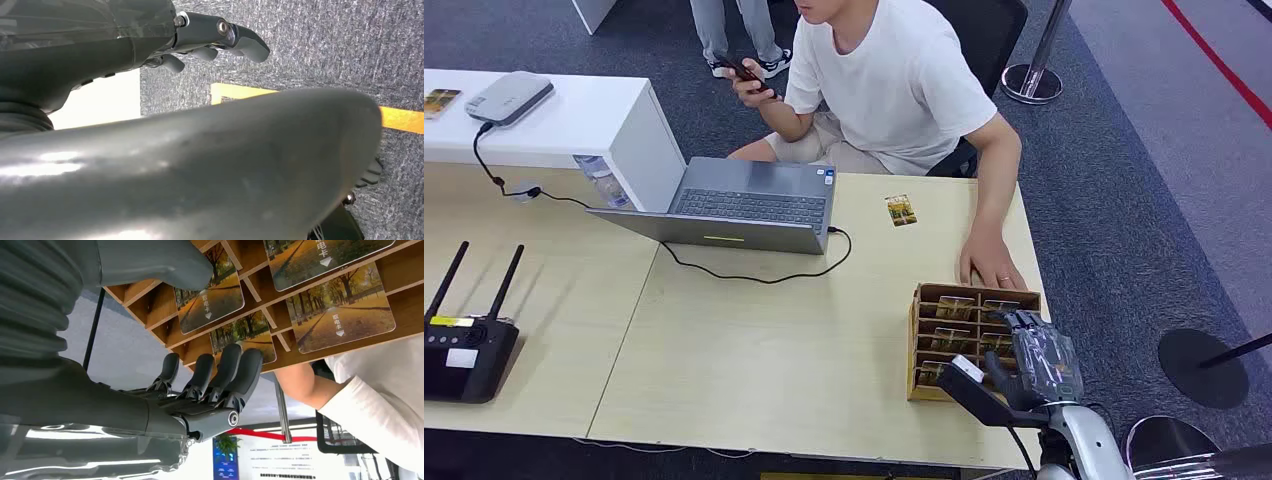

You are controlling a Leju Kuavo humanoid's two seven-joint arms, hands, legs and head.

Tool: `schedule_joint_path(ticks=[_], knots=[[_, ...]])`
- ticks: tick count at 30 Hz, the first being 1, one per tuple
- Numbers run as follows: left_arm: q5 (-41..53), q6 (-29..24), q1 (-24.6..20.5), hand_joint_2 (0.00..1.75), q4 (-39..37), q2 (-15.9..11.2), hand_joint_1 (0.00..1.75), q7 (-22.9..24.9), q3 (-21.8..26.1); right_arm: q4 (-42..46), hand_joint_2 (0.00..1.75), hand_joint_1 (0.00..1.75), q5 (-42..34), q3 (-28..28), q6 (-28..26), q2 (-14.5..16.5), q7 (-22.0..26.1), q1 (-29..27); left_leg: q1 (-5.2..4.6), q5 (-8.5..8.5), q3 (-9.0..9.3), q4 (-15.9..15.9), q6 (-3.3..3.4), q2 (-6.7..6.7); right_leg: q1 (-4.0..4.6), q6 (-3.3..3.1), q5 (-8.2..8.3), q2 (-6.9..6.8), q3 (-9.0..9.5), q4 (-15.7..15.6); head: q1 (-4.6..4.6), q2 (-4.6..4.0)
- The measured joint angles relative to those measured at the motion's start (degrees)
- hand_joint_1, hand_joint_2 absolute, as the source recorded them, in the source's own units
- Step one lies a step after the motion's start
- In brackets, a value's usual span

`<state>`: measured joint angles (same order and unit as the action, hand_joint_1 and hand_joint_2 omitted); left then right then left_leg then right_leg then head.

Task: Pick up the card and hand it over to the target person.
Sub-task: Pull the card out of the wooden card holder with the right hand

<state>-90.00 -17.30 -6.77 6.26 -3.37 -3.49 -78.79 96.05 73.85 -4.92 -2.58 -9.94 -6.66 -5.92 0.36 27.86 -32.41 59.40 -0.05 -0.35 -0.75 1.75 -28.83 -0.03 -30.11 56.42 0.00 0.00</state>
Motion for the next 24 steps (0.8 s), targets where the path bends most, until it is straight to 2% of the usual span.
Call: schedule_joint_path(ticks=[10,17,24], knots=[[0.0,-0.2,0.1,0.00,0.0,0.2,0.00,0.0,1.0,-1.2,1.75,0.91,-0.1,-0.6,0.3,0.1,0.3,1.5,-0.01,0.01,-0.02,0.0,0.00,0.04,-0.01,0.01,-0.01,0.04,-0.03,0.0,0.00,0.00],[0.0,-0.2,0.1,0.00,-0.1,0.3,0.00,0.0,1.4,-1.4,1.75,0.75,-0.2,-0.8,0.4,0.0,0.4,1.7,-0.01,-0.01,-0.01,0.0,0.00,0.05,-0.01,-0.01,0.02,0.05,-0.03,0.0,0.00,0.00],[0.2,-0.1,0.1,0.00,-0.1,0.3,0.00,-0.4,1.2,-0.9,1.75,0.74,-0.3,-0.5,0.3,-0.3,0.3,1.0,-0.02,0.02,-0.03,0.0,0.00,0.02,-0.02,0.02,-0.02,0.02,-0.04,0.1,0.00,0.00]])
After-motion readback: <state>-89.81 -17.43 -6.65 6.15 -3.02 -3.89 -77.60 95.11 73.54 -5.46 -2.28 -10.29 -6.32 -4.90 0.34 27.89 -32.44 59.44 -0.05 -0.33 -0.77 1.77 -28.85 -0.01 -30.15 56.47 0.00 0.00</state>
